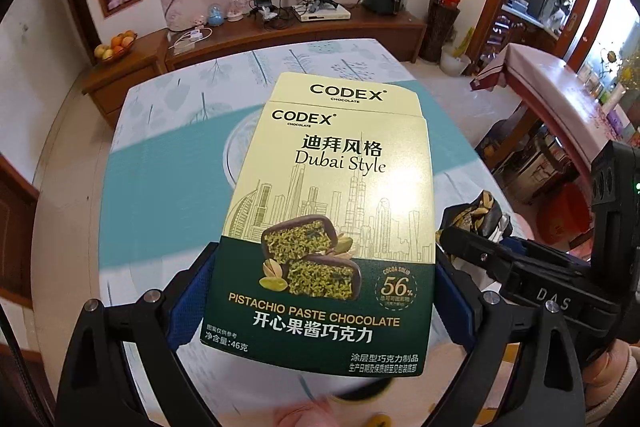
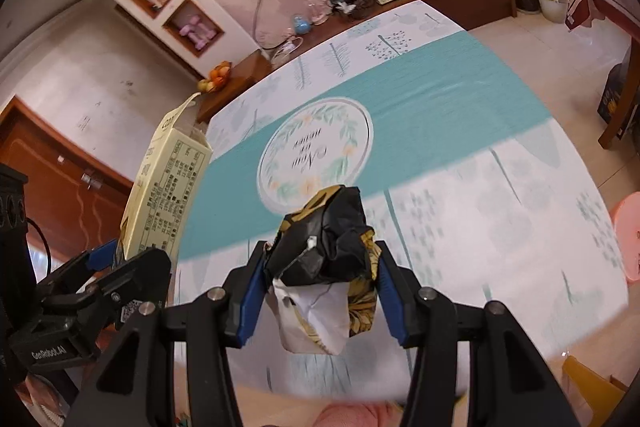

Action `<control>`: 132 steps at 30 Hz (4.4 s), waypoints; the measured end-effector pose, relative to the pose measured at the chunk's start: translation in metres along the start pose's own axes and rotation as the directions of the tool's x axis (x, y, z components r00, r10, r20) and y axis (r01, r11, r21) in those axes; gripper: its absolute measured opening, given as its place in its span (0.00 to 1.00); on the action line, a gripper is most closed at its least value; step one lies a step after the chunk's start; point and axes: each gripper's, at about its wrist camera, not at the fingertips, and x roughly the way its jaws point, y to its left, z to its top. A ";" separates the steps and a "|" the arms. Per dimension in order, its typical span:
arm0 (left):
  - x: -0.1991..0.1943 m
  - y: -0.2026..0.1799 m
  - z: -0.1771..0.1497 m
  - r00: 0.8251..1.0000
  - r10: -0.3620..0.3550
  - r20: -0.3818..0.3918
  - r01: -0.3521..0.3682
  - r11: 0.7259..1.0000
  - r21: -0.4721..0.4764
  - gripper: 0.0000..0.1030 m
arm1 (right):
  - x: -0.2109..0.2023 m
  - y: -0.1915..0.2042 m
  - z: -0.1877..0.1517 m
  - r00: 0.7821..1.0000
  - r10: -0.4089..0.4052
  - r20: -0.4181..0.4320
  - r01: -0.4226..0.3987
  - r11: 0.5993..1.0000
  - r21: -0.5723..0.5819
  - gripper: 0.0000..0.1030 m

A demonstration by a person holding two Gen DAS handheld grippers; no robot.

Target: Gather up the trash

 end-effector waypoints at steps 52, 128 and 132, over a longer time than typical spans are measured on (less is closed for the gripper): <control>0.296 -0.056 -0.388 0.945 -0.058 -0.322 0.114 0.981 0.157 0.93 | 0.228 -0.235 -0.355 0.951 -0.119 -0.286 0.203 0.938 0.283 0.56; -0.222 -0.019 -0.192 0.970 0.240 0.022 -0.225 0.933 -0.279 0.94 | -0.197 0.106 -0.160 0.984 -0.157 0.087 0.174 0.954 -0.243 0.79; -0.234 -0.020 -0.185 0.965 0.257 0.058 -0.231 0.932 -0.281 0.94 | -0.207 0.115 -0.155 0.980 -0.158 0.125 0.186 0.947 -0.262 0.79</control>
